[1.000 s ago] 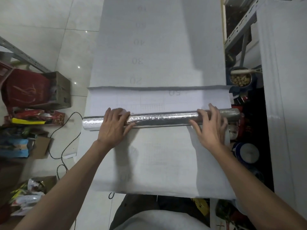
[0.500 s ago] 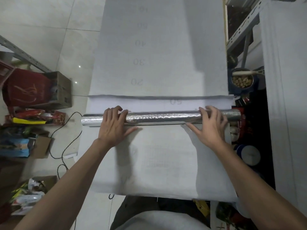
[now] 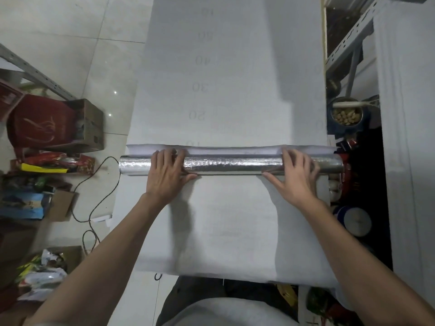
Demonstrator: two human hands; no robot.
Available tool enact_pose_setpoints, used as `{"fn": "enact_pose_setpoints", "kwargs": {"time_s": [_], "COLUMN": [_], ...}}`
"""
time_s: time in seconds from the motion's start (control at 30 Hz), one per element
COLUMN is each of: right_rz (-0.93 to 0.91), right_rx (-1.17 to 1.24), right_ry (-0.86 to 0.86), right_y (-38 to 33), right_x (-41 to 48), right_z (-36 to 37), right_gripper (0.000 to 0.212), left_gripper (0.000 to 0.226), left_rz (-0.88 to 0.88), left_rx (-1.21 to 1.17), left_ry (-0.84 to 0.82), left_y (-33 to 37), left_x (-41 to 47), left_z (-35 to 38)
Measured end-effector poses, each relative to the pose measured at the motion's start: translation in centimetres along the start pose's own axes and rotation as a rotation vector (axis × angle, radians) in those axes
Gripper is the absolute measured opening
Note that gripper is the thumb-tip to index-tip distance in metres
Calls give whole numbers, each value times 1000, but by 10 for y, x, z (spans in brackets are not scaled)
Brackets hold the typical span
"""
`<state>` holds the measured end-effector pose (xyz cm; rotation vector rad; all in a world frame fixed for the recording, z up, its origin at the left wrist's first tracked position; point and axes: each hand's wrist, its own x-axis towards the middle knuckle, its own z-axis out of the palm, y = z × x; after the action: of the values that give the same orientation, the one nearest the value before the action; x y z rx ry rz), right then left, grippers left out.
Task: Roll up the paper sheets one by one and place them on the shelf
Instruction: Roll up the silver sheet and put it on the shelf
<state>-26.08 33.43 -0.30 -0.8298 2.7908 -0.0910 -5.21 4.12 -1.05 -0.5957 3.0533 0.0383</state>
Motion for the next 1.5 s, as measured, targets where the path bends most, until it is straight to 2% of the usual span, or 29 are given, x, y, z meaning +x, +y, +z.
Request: {"fn": "enact_pose_setpoints", "kwargs": {"time_s": [0.13,0.3,0.47,0.63,0.77,0.9,1.17,1.33,1.5], "right_rz": [-3,-51,-71,-66,-71,-64,-17,99,277], "right_rx": [39,47,29,26,80,132,178,190,157], "right_ry": [26,0,6,28,59,168,377,540,578], "right_y": [4,6,4,5,7,4,-26,-48,-52], "right_x": [-2,1,11,10,15,2,-63,-148,-254], "right_z": [-4,-6,-10,-6,-6,-18,-71,-93,-94], "right_gripper": [77,62,66,58,60,62,50,46,48], "left_gripper": [64,66,71,61,58,48,51,51,53], "left_rz": [-16,-22,-87,-135,-160,-102,-4,147,327], "left_rx": [-77,-201,-237,-248,-248,-196,-175,-206,-257], "left_ry": [-4,-35,-101,-34,-13,139,321,420,431], "left_y": [-3,-2,7,15,15,8,-9,-12,8], "left_x": [0,1,12,15,18,14,-15,-46,-85], "left_z": [1,0,-5,-4,-6,-25,-96,-140,-158]}}
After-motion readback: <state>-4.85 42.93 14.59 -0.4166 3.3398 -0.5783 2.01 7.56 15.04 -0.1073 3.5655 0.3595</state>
